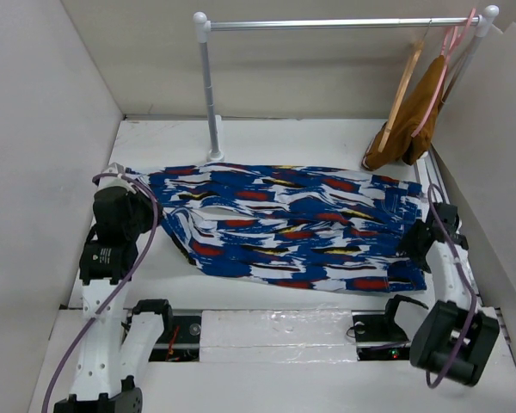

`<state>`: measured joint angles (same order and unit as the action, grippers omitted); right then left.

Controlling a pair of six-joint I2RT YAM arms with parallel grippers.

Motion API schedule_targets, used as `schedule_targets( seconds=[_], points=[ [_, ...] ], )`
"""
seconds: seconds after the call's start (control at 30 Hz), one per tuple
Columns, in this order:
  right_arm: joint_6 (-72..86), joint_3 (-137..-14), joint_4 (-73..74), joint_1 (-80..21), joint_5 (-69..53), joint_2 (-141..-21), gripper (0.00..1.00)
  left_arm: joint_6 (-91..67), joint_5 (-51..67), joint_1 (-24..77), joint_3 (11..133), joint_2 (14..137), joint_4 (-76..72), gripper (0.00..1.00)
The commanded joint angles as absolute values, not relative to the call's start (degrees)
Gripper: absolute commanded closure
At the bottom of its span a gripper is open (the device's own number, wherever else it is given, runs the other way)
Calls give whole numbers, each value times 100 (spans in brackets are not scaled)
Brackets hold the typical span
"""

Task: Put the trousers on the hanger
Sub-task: Fold the trousers at the center of the board.

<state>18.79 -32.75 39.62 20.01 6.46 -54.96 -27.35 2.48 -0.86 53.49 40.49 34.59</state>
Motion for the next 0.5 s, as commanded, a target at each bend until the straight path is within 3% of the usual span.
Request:
schedule_targets(
  seconds=[0.0,0.13,0.2,0.23,0.27,0.33,0.37,0.47],
  points=[
    [2022,-3620,3771,2249,1107,-6098,33,-2663,579,-70,5203,3964,3182,100],
    [2004,-3630,3587,2382,1073,-6933,35,-2690,484,132,5308,3929,3216,100],
    [1925,-3604,3280,2451,889,-7320,45,-2690,274,281,5379,3946,3252,100],
    [1864,-3604,3183,2530,818,-7443,54,-2689,203,386,5449,3938,3295,100],
    [1828,-3638,3077,2531,765,-7575,75,-2681,133,387,5484,3938,3322,100],
    [1889,-3752,3076,2584,730,-7900,89,-2672,62,518,5537,3929,3401,100],
    [1916,-3875,2954,2584,634,-7971,95,-2672,53,519,5537,3929,3419,100],
    [1942,-4358,3058,2584,686,-8086,98,-2681,-123,589,5563,3955,3489,100]
  ],
)
